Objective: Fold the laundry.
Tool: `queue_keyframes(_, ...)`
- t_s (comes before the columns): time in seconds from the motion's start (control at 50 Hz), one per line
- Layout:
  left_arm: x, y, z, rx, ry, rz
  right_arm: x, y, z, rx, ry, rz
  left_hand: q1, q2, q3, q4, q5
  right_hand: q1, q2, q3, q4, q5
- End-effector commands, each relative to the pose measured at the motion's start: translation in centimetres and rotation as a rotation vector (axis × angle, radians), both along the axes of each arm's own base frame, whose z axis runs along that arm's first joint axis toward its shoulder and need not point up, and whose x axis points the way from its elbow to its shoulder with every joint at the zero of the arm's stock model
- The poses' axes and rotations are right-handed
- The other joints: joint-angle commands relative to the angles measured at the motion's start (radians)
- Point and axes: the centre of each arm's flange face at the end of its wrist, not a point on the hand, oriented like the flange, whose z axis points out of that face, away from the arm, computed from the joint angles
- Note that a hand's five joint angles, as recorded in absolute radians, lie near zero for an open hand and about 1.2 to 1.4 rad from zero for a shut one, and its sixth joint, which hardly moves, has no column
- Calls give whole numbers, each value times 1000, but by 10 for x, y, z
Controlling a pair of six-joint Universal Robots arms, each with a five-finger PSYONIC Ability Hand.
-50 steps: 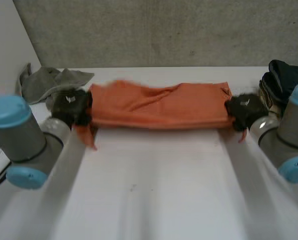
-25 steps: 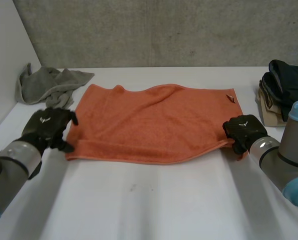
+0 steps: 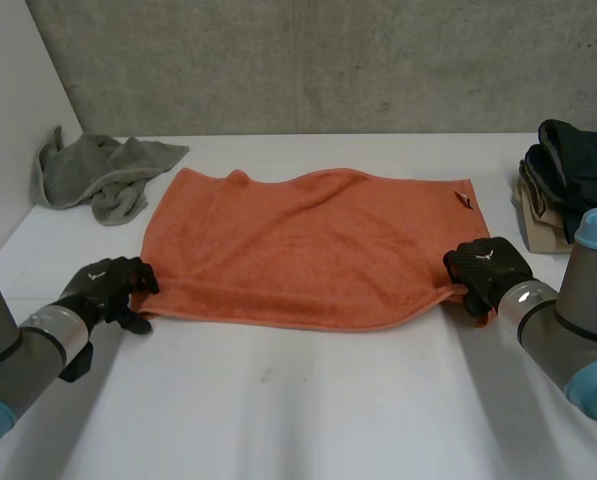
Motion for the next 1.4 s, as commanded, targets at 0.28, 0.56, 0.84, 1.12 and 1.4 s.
queue_keyframes(0.28,-9,-31,16,-144,-38,-11,-4,1,19,-52,9,-6,707,714,714,714,716,267,215,206,199,233)
queue_keyframes(0.56,-10,53,151,-346,-231,-146,-19,62,133,-140,341,138,707,714,714,714,716,267,215,206,199,233)
queue_keyframes(0.84,-23,56,93,-179,-481,-366,-18,54,84,184,457,242,707,714,714,714,716,267,215,206,199,233)
queue_keyframes(1.12,-95,-88,168,-809,-451,-165,11,-79,180,-516,102,-127,707,714,714,714,716,267,215,206,199,233)
queue_keyframes(1.4,-58,-107,293,-1257,-80,152,23,-93,265,-1001,-193,-131,707,714,714,714,716,267,215,206,199,233)
